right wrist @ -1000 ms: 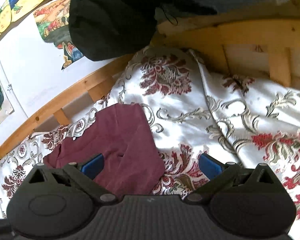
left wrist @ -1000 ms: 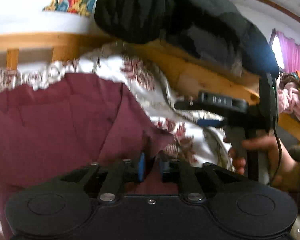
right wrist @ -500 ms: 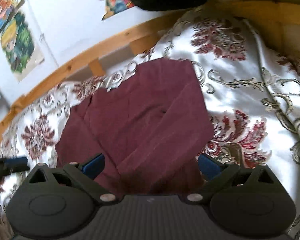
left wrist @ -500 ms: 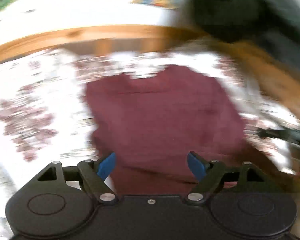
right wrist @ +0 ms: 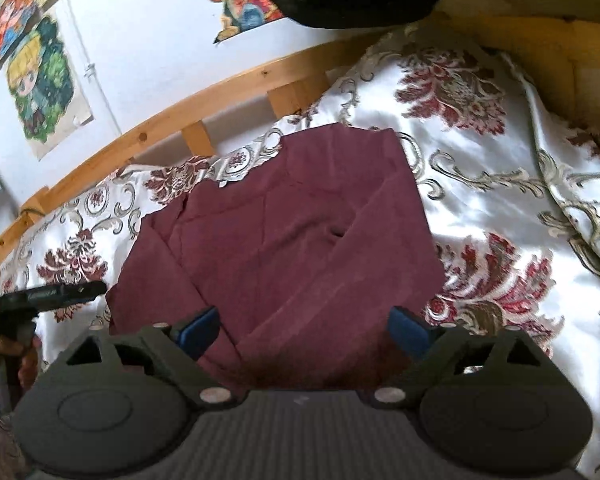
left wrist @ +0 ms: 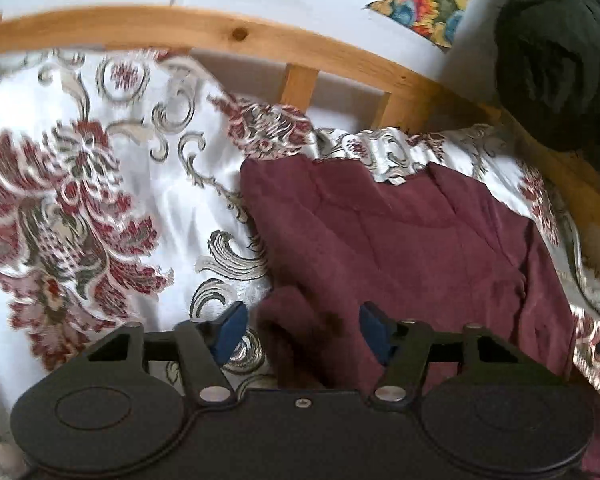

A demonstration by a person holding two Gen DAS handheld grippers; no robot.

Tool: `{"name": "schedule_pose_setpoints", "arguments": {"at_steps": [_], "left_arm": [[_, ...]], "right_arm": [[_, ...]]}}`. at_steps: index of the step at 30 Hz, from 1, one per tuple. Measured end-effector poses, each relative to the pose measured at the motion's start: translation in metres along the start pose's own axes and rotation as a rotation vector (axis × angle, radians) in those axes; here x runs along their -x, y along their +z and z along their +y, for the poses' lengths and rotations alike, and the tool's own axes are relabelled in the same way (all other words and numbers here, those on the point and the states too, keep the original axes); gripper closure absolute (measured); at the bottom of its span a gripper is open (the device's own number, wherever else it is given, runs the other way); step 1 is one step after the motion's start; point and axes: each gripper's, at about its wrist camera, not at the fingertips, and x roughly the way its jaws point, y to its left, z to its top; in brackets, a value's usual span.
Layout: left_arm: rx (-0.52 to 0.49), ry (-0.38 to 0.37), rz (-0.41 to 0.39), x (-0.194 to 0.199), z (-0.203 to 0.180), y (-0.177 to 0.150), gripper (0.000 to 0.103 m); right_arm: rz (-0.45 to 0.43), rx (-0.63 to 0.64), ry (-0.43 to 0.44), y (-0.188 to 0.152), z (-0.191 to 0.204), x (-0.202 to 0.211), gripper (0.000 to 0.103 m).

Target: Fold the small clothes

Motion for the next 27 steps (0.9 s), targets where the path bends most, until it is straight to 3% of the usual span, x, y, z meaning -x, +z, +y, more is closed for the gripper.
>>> {"name": "schedule_pose_setpoints", "arguments": {"at_steps": [1, 2, 5, 11, 16, 18, 21, 22, 24, 27], "left_arm": [[0.018, -0.016, 0.016, -0.005, 0.004, 0.000, 0.069], [0.042, -0.028, 0.036, -0.010, 0.009, 0.000, 0.089], [0.101, -0.037, 0.016, -0.010, 0.018, -0.004, 0.095], [0.239, 0.069, -0.036, 0.007, 0.023, -0.008, 0.097], [0.508, 0.139, 0.008, 0.009, 0.053, -0.023, 0.097], [0.542, 0.140, 0.024, 0.007, 0.058, -0.025, 0.096], [0.466, 0.151, 0.007, 0.007, 0.049, -0.022, 0.090], [0.435, 0.162, 0.000, 0.008, 0.045, -0.020, 0.086], [0.400, 0.177, -0.017, 0.010, 0.040, -0.017, 0.064], [0.380, 0.147, -0.060, 0.014, 0.037, -0.015, 0.053]], "right_arm": [[0.001, 0.019, -0.001, -0.001, 0.004, -0.002, 0.010], [0.004, 0.039, 0.000, -0.002, 0.008, -0.005, 0.010], [0.027, 0.098, 0.000, -0.006, 0.020, -0.014, 0.012], [0.091, 0.172, 0.002, -0.017, 0.035, -0.028, 0.016], [0.122, 0.171, -0.017, -0.020, 0.032, -0.031, 0.017], [0.126, 0.166, -0.024, -0.020, 0.031, -0.031, 0.017], [0.124, 0.165, -0.024, -0.019, 0.031, -0.030, 0.017], [0.123, 0.166, -0.023, -0.019, 0.031, -0.030, 0.017], [0.121, 0.170, -0.021, -0.019, 0.032, -0.029, 0.017], [0.115, 0.173, -0.014, -0.019, 0.033, -0.026, 0.017]]}}
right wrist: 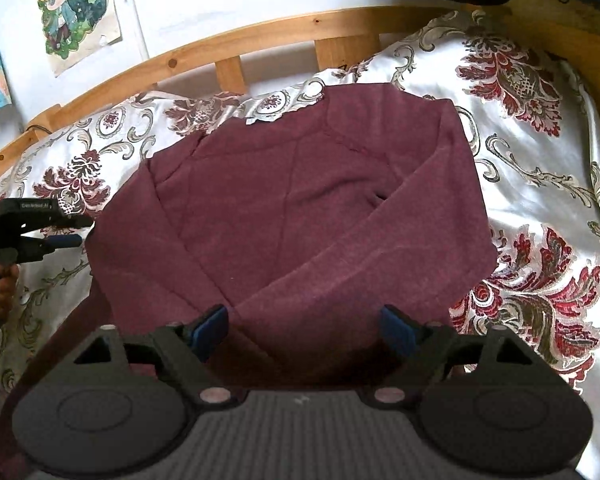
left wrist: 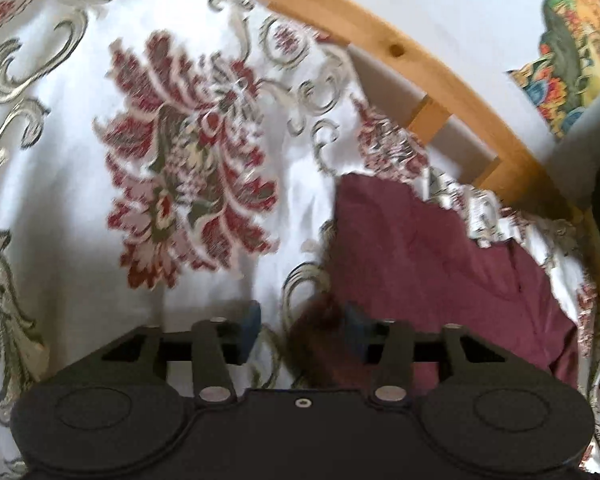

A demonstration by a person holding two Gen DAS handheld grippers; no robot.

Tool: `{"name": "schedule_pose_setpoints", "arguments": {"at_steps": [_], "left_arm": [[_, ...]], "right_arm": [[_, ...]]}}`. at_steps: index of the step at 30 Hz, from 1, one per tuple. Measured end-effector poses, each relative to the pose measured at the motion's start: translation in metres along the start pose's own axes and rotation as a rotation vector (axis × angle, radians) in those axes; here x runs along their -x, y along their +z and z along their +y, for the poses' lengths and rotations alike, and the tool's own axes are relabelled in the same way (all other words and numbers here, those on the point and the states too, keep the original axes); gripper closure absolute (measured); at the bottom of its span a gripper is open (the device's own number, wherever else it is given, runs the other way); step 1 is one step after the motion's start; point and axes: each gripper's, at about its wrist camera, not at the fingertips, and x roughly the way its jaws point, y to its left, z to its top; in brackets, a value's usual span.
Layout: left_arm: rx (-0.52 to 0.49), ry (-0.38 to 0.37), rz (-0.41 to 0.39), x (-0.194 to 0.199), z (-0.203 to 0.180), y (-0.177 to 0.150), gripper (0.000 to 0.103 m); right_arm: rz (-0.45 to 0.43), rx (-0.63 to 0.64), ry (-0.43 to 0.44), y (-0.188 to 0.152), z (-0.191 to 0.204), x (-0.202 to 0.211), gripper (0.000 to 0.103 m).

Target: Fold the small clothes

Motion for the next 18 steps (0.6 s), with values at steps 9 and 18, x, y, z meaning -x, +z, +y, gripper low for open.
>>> {"name": "schedule_pose_setpoints", "arguments": {"at_steps": [9, 18], "left_arm": [[-0.167, -0.015, 0.008, -0.025, -0.010, -0.002, 0.094], [-0.203, 0.035, -0.018, -0.013, -0.016, -0.002, 0.079]], "right_arm": [[-0.027, -0.011, 0.008, 0.001, 0.001, 0.008, 0.017], [-0.052, -0.010, 0.002, 0.001, 0.001, 0.018, 0.017]]}}
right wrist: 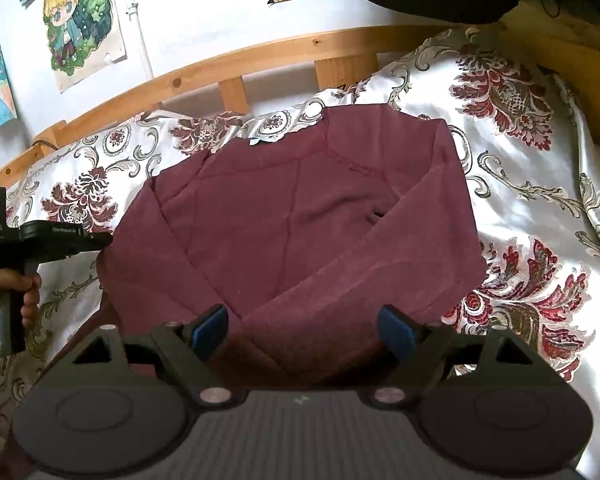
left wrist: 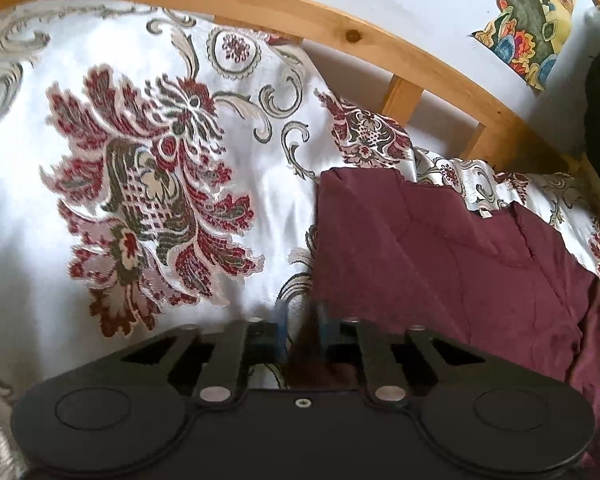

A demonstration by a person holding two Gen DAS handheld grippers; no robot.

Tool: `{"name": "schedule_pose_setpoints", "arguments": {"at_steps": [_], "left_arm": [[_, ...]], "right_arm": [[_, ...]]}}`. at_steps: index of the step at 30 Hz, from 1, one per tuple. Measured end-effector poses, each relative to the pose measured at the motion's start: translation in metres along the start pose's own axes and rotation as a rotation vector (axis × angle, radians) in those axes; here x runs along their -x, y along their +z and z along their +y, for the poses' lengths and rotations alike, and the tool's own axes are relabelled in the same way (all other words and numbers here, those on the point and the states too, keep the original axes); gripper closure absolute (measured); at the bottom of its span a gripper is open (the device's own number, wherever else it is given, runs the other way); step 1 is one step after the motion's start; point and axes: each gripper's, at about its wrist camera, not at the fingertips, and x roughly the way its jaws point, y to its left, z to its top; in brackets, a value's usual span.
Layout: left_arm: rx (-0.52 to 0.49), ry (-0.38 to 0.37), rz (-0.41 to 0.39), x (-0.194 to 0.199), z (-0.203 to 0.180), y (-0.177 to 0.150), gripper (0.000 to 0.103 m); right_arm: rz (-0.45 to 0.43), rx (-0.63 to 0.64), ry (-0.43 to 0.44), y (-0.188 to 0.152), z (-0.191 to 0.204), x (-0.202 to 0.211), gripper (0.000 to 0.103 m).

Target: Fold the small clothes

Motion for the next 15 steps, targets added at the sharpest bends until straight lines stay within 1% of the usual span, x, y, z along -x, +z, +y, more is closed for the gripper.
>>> {"name": "schedule_pose_setpoints", "arguments": {"at_steps": [1, 2, 3, 4, 5, 6, 7, 9, 11, 15], "left_arm": [[-0.007, 0.003, -0.008, 0.006, -0.004, 0.000, 0.076], [-0.010, 0.001, -0.014, 0.013, -0.008, 0.000, 0.065], [-0.008, -0.005, -0.018, 0.020, -0.012, 0.001, 0.050], [-0.004, -0.007, -0.023, 0.029, -0.015, 0.000, 0.041], [-0.002, -0.008, -0.026, 0.038, -0.019, -0.001, 0.028], [-0.008, -0.006, -0.033, 0.048, -0.024, -0.003, 0.022], [-0.020, -0.007, -0.035, 0.058, -0.028, -0.004, 0.020], [-0.052, -0.012, -0.017, 0.077, -0.036, -0.010, 0.010], [-0.062, -0.013, 0.006, 0.094, -0.041, -0.018, 0.003], [-0.074, -0.054, 0.082, 0.128, -0.050, -0.039, 0.002]], "right_arm": [[-0.002, -0.001, 0.000, 0.000, 0.000, 0.002, 0.016], [-0.004, -0.001, 0.000, -0.001, -0.001, 0.003, 0.015], [-0.007, -0.004, -0.001, -0.001, -0.002, 0.006, 0.014], [-0.013, -0.007, -0.003, -0.001, -0.002, 0.008, 0.013], [-0.020, -0.011, -0.004, -0.001, -0.002, 0.011, 0.011], [-0.028, -0.015, -0.005, -0.001, -0.002, 0.014, 0.010], [-0.037, -0.020, -0.007, -0.001, -0.003, 0.018, 0.007], [-0.055, -0.033, -0.012, -0.002, -0.004, 0.026, 0.006], [-0.069, -0.045, -0.017, -0.003, -0.005, 0.033, 0.002], [-0.104, -0.040, -0.035, -0.003, -0.004, 0.056, 0.000]]}}
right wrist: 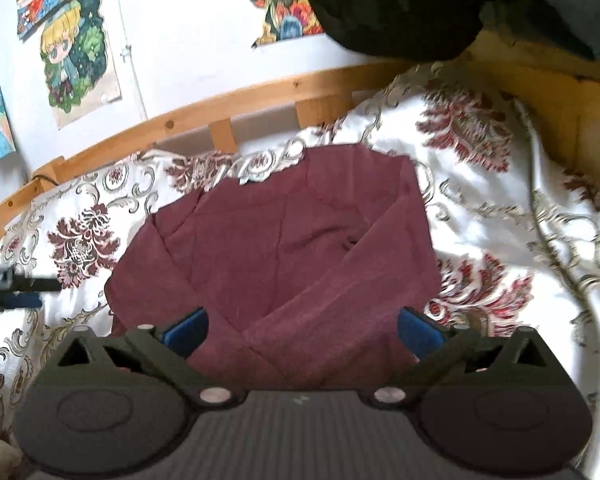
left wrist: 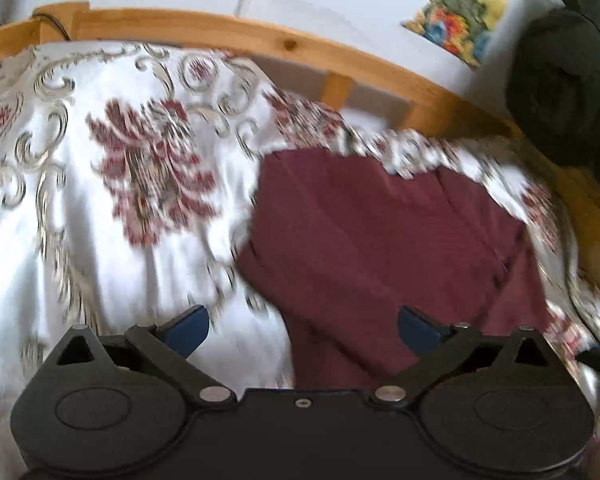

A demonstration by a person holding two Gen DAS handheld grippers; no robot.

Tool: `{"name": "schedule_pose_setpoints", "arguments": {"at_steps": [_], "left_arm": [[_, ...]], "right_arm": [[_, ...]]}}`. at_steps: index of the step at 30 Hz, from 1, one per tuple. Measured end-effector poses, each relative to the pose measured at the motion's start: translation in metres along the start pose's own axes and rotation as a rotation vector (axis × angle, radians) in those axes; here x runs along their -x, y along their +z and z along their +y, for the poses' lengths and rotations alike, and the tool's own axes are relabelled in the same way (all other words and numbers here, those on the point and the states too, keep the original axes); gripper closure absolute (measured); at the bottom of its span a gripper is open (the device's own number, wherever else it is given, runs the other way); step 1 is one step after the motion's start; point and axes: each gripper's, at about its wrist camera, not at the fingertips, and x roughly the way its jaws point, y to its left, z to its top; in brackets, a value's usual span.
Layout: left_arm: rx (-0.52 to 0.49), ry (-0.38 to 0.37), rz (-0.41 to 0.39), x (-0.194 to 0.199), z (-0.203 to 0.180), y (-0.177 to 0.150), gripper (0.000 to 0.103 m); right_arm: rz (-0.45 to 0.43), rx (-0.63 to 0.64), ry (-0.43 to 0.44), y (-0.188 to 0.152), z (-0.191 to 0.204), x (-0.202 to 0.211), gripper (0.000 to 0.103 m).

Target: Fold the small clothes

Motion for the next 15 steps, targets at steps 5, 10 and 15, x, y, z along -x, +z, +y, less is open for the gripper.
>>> {"name": "schedule_pose_setpoints", "arguments": {"at_steps": [5, 10, 15], "left_arm": [[-0.032, -0.019, 0.016, 0.039, -0.012, -0.027, 0.001], [-0.028, -0.078, 0.032, 0.062, -0.021, -0.042, 0.001], [-0.122, -0.110, 0.111, 0.065, -0.040, -0.060, 0.001]], "right_arm": [[0.069, 0.020, -0.024, 0.007, -0.003, 0.027, 0.000], [0.277, 0.143, -0.047, 0.006, 0.001, 0.044, 0.000], [0.399, 0.548, -0.159, -0.015, 0.030, 0.062, 0.000]]}}
